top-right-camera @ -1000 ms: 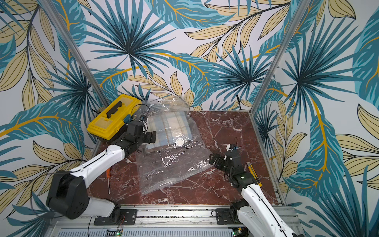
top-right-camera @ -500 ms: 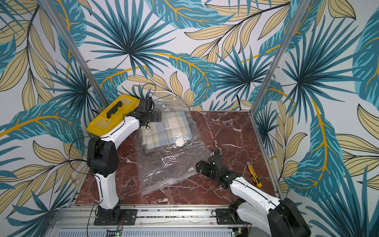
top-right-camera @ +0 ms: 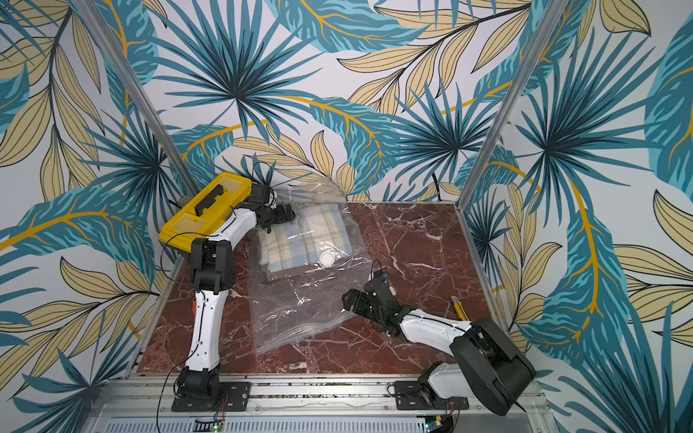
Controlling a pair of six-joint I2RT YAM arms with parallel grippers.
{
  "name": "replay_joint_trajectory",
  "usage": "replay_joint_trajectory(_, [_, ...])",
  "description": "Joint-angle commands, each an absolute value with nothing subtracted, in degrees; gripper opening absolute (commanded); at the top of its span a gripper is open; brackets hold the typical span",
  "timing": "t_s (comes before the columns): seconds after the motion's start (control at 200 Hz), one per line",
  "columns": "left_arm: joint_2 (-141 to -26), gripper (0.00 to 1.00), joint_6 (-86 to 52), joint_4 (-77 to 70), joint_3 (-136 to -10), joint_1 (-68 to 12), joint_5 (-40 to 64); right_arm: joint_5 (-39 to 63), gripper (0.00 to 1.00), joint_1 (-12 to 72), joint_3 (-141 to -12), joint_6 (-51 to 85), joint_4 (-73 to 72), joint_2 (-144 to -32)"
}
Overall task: Take the blanket out of the vacuum bag
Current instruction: Adjust the vacuum bag at the center of the board.
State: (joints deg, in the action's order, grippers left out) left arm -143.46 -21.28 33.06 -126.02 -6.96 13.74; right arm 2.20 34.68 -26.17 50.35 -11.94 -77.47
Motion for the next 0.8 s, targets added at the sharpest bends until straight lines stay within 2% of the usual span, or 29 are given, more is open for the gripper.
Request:
replay_joint_trajectory(0.0, [-142.3,1.00,-19.0,44.7,-124.6,-11.2,20.4,1.6,0.99,35.1,-28.5,47.2,-11.0,-77.8])
replay_joint_trajectory(0.135, [-137.9,1.00,-14.2,54.5,-120.1,-16.2,8.4,-1.8,0.99,34.7,-33.2,42.8,-5.4,-78.6])
replay_joint_trajectory(0.29, [-128.7,1.00,-17.5,56.4,-105.1,-20.9,-4.8,-1.4,0.99,32.8,-37.2,41.4,-4.1,-84.4])
replay_joint_trajectory(0.561, [-114.8,1.00,-28.9,56.5,-82.5,-25.3,-12.3,3.7,1.00,28.8,-43.4,39.5,-9.6,-97.5])
replay_joint_trajectory(0.791, [-109.8,1.00,-34.0,55.4,-75.6,-25.5,-20.4,13.3,1.00,28.5,-54.8,39.7,-14.3,-109.3])
